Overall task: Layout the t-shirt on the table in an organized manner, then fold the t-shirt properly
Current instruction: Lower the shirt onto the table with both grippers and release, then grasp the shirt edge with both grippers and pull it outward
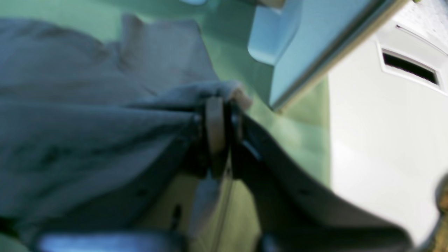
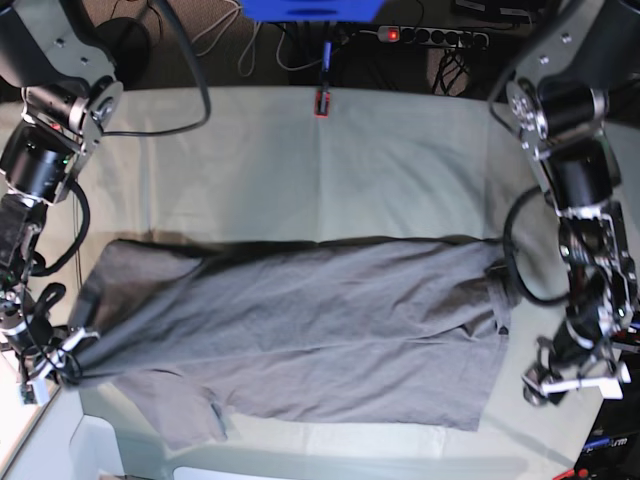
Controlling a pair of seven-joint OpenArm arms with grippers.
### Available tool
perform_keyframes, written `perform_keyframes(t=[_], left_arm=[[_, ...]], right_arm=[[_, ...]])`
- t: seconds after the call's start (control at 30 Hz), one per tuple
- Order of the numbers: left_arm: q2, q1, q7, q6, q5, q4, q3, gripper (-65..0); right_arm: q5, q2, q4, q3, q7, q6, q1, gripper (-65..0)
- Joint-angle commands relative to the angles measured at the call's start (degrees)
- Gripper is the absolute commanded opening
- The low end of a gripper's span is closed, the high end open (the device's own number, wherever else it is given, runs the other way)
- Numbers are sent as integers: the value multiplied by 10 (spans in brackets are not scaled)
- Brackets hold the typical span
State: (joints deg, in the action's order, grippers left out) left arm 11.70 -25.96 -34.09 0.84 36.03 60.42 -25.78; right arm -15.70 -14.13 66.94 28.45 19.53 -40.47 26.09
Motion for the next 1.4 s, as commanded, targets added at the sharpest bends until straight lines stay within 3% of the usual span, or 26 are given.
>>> perform_keyframes(t=[0.0,0.13,0.23,0.33,0.47,0.8,1.1,1.17,1.37], left_arm=[[7,-3,7,-3,3,11,-2,-220],[7,45,8,-3,3,25,-3,-217],[6,101,12,-5,3,55,-3,-217],[-5,142,12,-6,3,69,-2,-217],[-10,165,12,-6,-1,65,1,-217],[-10,124,13,-6,-3,-38,2,-217],[-10,111,13,-6,0,-62,78,-222],[-10,111,13,-6,-3,-62,82,-271],[-8,111,13,-6,-3,-62,81,-613]], right_arm=[[2,-12,4,3,-16,5,9,-527],[3,-12,-2,5,-16,5,-2,-406],[3,-12,0,6,-16,5,-23,-362],[3,-11,22,30,-16,5,-53,-361],[3,26,85,73,-16,5,-101,-361],[3,94,201,82,-16,5,-223,-361],[3,100,167,83,-16,5,-259,-360],[3,99,147,83,-15,5,-258,-360],[3,96,60,81,-18,5,-236,-359]])
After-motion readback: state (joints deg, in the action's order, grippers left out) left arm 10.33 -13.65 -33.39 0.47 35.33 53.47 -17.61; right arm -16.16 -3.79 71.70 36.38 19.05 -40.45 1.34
